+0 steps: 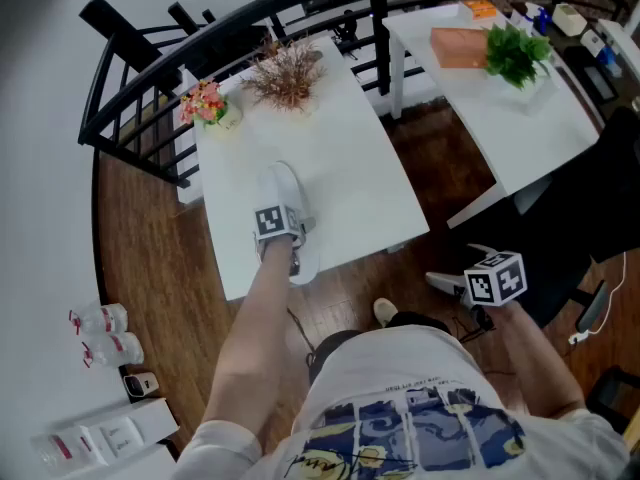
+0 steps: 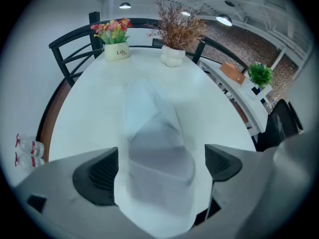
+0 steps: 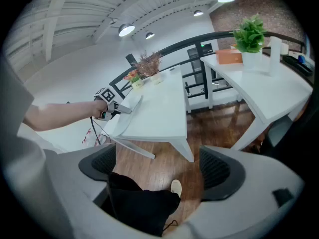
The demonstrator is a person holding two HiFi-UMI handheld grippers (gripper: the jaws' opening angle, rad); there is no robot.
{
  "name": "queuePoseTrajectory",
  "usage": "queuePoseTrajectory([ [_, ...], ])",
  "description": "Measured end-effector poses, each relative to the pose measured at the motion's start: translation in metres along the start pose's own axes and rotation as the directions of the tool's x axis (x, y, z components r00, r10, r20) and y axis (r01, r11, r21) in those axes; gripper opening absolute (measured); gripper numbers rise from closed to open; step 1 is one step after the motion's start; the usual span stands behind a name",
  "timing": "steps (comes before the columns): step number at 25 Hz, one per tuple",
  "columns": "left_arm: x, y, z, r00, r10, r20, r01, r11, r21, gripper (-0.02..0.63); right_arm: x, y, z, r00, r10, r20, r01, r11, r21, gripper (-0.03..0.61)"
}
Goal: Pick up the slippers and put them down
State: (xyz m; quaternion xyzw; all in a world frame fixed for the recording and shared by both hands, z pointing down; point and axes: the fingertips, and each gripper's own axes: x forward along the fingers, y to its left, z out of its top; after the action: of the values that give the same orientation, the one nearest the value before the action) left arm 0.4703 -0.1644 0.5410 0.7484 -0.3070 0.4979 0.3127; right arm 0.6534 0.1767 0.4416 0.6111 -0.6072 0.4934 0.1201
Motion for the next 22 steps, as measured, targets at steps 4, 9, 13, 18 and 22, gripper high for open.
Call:
queuePoseTrajectory([
  [4, 0.027, 0.018, 0.001, 0.995, 0.077, -0.07, -0.079, 0.997, -0.016, 0.54, -0.01, -0.018, -0.001, 1.0, -0.026, -0.003, 0.026, 1.0, 0.008, 0.54],
  [9, 0.027, 0.015, 0.003, 0.991, 0.113, -0.066, -0.111, 0.993, 0.029, 0.436, -0.016, -0.033, 0.0, 0.999, -0.03, 0.019, 0.03, 0.999, 0.022, 0.54],
  [13, -0.005, 0.006, -0.003, 0.998, 0.057, 0.0, -0.057, 0.998, 0.028, 0.43, -0.008, -0.019, 0.004, 1.0, 0.014, 0.002, -0.014, 1.0, -0.022, 0.54],
  [18, -0.087, 0.022, -0.036, 0.994, 0.006, 0.107, -0.006, 1.0, 0.003, 0.428, 0.02, 0.039, 0.024, 0.994, 0.098, -0.048, -0.105, 0.978, -0.183, 0.54],
  [22, -0.159, 0.093, -0.102, 0.981, 0.017, 0.194, 0.0, 0.996, -0.087, 0.428, 0.056, 0.126, 0.023, 0.983, 0.154, -0.096, -0.177, 0.93, -0.323, 0.54],
])
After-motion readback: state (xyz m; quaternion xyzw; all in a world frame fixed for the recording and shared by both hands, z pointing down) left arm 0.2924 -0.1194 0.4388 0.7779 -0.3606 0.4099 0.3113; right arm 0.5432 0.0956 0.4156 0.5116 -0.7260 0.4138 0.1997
